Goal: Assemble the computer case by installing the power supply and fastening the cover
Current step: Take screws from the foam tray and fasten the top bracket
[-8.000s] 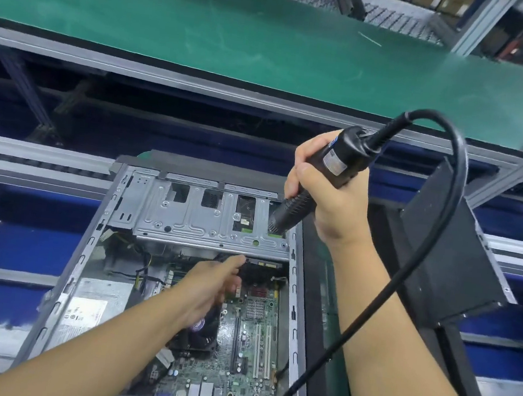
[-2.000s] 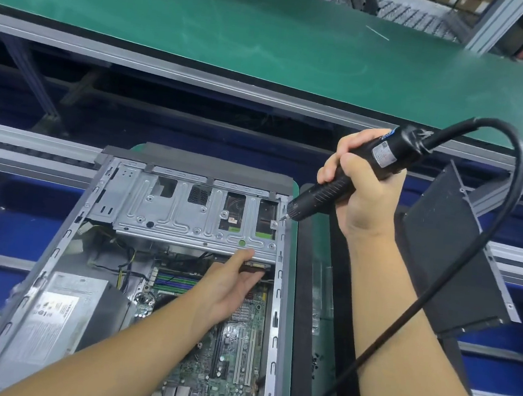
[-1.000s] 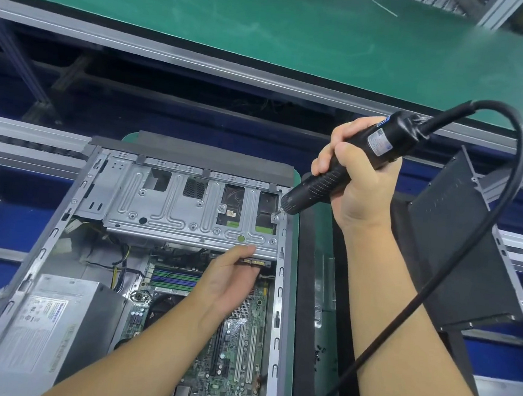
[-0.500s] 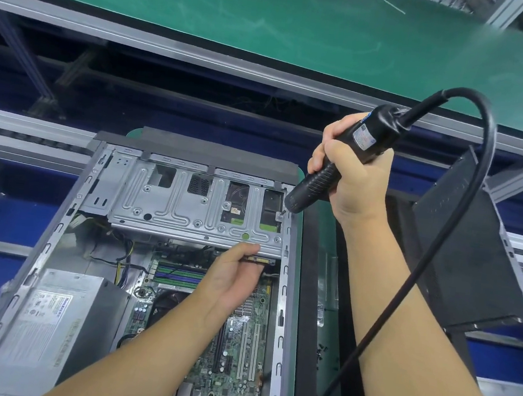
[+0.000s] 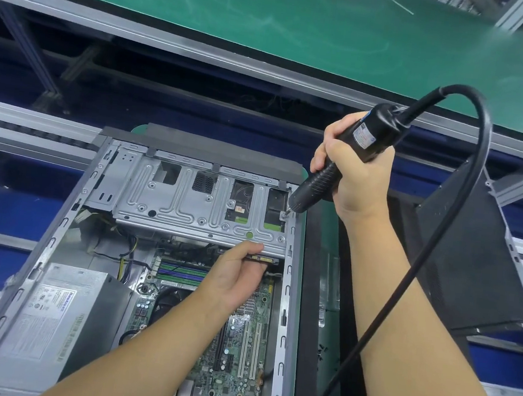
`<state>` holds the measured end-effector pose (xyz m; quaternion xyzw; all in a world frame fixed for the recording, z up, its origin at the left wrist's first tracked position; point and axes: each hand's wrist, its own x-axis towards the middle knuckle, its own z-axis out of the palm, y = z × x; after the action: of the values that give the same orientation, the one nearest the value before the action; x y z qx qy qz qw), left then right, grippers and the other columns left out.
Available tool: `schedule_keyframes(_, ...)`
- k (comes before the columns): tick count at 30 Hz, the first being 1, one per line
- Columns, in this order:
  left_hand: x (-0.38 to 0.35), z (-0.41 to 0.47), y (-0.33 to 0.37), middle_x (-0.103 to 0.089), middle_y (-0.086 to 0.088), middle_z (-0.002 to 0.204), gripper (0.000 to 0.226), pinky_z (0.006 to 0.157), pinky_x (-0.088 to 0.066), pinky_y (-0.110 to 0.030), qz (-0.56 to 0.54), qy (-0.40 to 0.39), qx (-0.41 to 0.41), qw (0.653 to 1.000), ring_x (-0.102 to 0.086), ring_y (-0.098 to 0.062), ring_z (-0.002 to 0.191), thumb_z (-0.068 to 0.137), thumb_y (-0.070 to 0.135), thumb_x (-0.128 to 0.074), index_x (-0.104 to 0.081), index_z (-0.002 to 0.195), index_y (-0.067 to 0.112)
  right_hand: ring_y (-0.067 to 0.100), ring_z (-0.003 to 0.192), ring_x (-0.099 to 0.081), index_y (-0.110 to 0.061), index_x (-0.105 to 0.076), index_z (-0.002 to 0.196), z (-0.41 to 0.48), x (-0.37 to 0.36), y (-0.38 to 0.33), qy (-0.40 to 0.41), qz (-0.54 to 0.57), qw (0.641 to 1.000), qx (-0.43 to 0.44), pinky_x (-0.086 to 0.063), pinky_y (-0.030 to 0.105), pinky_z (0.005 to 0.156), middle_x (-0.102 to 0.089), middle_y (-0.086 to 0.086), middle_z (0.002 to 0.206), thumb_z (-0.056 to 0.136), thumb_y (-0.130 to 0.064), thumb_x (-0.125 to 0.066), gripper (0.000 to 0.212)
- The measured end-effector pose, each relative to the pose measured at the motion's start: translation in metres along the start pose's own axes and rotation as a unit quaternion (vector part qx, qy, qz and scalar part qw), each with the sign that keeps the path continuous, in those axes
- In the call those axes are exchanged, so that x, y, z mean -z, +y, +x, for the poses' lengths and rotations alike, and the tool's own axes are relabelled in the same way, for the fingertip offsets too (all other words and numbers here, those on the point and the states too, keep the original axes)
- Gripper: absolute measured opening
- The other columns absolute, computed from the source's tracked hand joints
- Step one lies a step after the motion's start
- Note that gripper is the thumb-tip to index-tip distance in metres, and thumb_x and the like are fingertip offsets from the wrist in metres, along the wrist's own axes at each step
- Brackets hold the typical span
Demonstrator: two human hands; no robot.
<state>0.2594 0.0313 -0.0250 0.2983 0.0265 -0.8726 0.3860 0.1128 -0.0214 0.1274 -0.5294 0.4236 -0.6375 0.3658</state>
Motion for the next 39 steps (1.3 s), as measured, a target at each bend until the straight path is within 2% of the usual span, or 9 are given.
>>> schedule_keyframes(5,-0.001,-0.001,0.000,-0.066,-0.020,0.103,0.026,0.107,-0.044,-0.041,-0.007,-0.002,-0.010,1.000,-0.064,-0.031,0.100,0.074,-0.004,-0.057,-0.061,0.100,-0.003,0.029,0.056,-0.054,-0.027,-0.065,0.081,0.001,0.000,-0.001,0.000,-0.008,1.000,0.000,-0.051,0.040,0.064,-0.060,0.003,0.072,0.081,-0.001,-0.059,0.027)
schedule_keyframes(8,-0.004,-0.002,0.000,-0.066,-0.019,0.102,0.026,0.093,-0.051,-0.038,0.000,0.006,-0.015,1.000,-0.066,-0.030,0.093,0.073,-0.003,-0.057,-0.060,0.099,-0.002,0.028,0.057,-0.054,-0.019,-0.061,0.084,0.002,-0.008,-0.002,-0.037,-0.026,0.999,0.006,-0.052,0.039,0.063,-0.059,0.003,0.073,0.080,0.004,-0.058,0.024)
schedule_keyframes(11,-0.005,-0.003,0.000,-0.067,-0.018,0.096,0.023,0.088,-0.052,-0.037,0.005,0.010,-0.016,1.000,-0.068,-0.029,0.087,0.073,-0.002,-0.057,-0.060,0.096,-0.001,0.027,0.057,-0.054,-0.009,-0.057,0.087,0.005,-0.019,0.000,-0.081,-0.059,0.995,-0.001,-0.051,0.039,0.062,-0.058,0.008,0.076,0.079,0.008,-0.059,0.018)
schedule_keyframes(17,-0.005,-0.003,0.000,-0.066,-0.021,0.101,0.023,0.103,-0.047,-0.042,-0.004,0.008,-0.012,1.000,-0.065,-0.032,0.096,0.074,-0.004,-0.056,-0.061,0.097,-0.003,0.026,0.054,-0.053,-0.004,-0.057,0.088,0.007,-0.020,0.003,-0.062,-0.049,0.997,-0.005,-0.050,0.036,0.060,-0.056,0.010,0.075,0.076,0.010,-0.058,0.019)
schedule_keyframes(21,-0.003,-0.003,0.000,-0.069,-0.019,0.095,0.018,0.103,-0.047,-0.042,-0.006,0.009,-0.014,1.000,-0.067,-0.031,0.092,0.075,-0.005,-0.057,-0.063,0.091,-0.001,0.027,0.056,-0.053,-0.005,-0.057,0.089,0.006,-0.018,0.005,-0.055,-0.051,0.997,-0.004,-0.050,0.037,0.061,-0.058,0.007,0.075,0.076,0.006,-0.059,0.017)
schedule_keyframes(28,-0.007,-0.007,0.002,-0.069,-0.016,0.086,0.013,0.074,-0.059,-0.034,0.015,0.032,-0.004,0.999,-0.071,-0.026,0.076,0.087,-0.005,-0.050,-0.061,0.089,0.001,0.027,0.055,-0.052,-0.009,-0.057,0.082,0.004,-0.020,0.004,-0.060,-0.065,0.996,-0.014,-0.049,0.039,0.061,-0.055,0.009,0.068,0.074,0.004,-0.059,0.015)
schedule_keyframes(32,-0.010,-0.010,0.002,-0.067,-0.018,0.092,0.016,0.087,-0.054,-0.037,0.013,0.035,-0.004,0.999,-0.067,-0.029,0.085,0.093,-0.006,-0.045,-0.060,0.092,0.000,0.027,0.055,-0.051,-0.013,-0.057,0.079,0.002,-0.022,0.004,-0.053,-0.070,0.996,-0.030,-0.049,0.040,0.062,-0.055,0.009,0.060,0.073,0.002,-0.058,0.016)
schedule_keyframes(36,-0.011,-0.012,0.003,-0.067,-0.018,0.092,0.016,0.088,-0.053,-0.038,0.011,0.033,-0.004,0.999,-0.067,-0.029,0.086,0.093,-0.006,-0.045,-0.060,0.093,0.000,0.028,0.056,-0.050,-0.012,-0.057,0.080,0.002,-0.022,0.005,-0.054,-0.073,0.995,-0.036,-0.048,0.044,0.063,-0.054,0.011,0.061,0.074,0.003,-0.057,0.016)
schedule_keyframes(39,-0.011,-0.012,0.003,-0.069,-0.017,0.083,0.016,0.070,-0.060,-0.033,0.013,0.040,-0.003,0.999,-0.071,-0.026,0.074,0.093,-0.006,-0.045,-0.059,0.090,0.001,0.028,0.058,-0.051,-0.012,-0.058,0.082,0.001,-0.021,0.003,-0.059,-0.065,0.996,-0.029,-0.049,0.043,0.063,-0.053,0.016,0.068,0.076,0.002,-0.057,0.015)
